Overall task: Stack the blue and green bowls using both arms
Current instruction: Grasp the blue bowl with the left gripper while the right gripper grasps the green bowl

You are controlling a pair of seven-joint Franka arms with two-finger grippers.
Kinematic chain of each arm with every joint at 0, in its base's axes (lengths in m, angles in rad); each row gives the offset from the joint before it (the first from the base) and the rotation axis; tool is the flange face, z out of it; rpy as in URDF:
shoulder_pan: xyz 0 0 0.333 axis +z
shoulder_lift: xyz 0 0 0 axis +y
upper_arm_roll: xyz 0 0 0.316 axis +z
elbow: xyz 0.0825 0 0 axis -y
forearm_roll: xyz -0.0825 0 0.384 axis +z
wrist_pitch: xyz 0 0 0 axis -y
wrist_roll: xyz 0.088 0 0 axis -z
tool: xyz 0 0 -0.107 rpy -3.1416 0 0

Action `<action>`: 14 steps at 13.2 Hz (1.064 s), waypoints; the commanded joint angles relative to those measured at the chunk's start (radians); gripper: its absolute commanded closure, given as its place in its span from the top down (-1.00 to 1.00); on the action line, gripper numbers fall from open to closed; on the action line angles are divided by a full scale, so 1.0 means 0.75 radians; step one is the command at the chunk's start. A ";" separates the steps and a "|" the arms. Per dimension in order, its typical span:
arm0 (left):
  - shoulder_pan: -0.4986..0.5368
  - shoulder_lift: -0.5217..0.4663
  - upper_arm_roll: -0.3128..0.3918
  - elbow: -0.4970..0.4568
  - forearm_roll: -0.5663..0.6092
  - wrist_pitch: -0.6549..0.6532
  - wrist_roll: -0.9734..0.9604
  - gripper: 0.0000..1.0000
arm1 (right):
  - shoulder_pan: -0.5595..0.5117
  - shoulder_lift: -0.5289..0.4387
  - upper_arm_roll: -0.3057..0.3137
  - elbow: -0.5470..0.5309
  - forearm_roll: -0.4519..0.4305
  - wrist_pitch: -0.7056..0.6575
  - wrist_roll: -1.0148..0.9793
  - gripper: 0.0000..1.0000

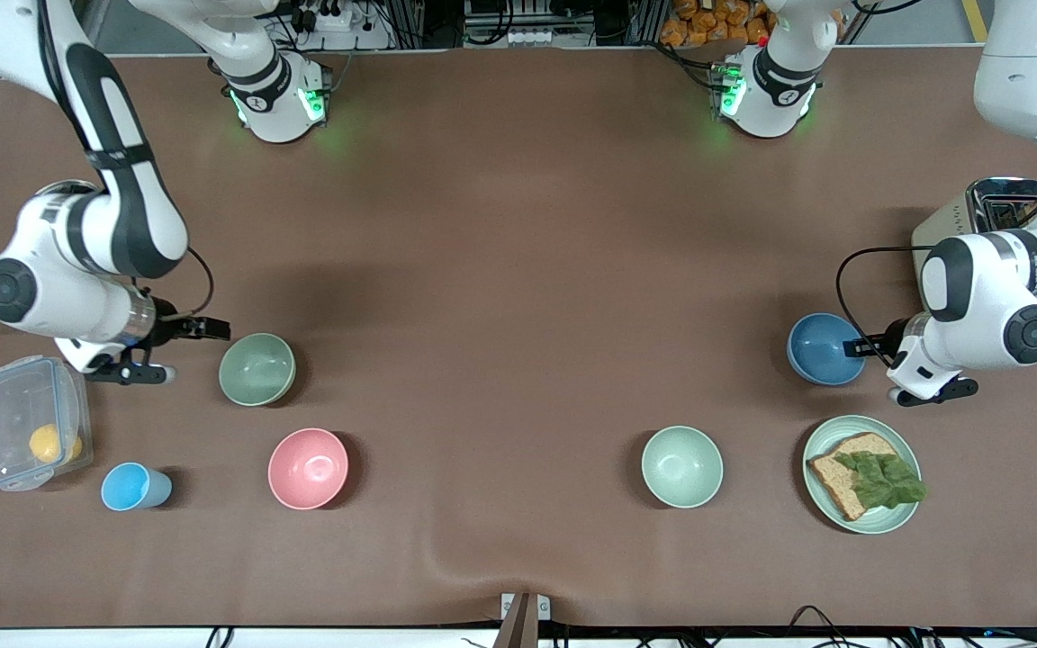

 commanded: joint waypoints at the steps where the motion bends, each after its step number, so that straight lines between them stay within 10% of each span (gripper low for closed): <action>1: -0.001 0.010 -0.004 0.001 0.025 0.017 0.017 -0.12 | 0.004 0.084 0.014 0.007 0.028 0.093 -0.014 1.00; 5: -0.006 0.010 -0.006 0.007 0.023 0.017 0.007 -1.00 | 0.004 0.168 0.014 0.011 0.031 0.163 -0.014 1.00; 14: -0.024 -0.123 -0.063 0.066 0.011 -0.057 0.019 -1.00 | -0.010 0.311 0.014 0.107 0.055 0.173 -0.014 1.00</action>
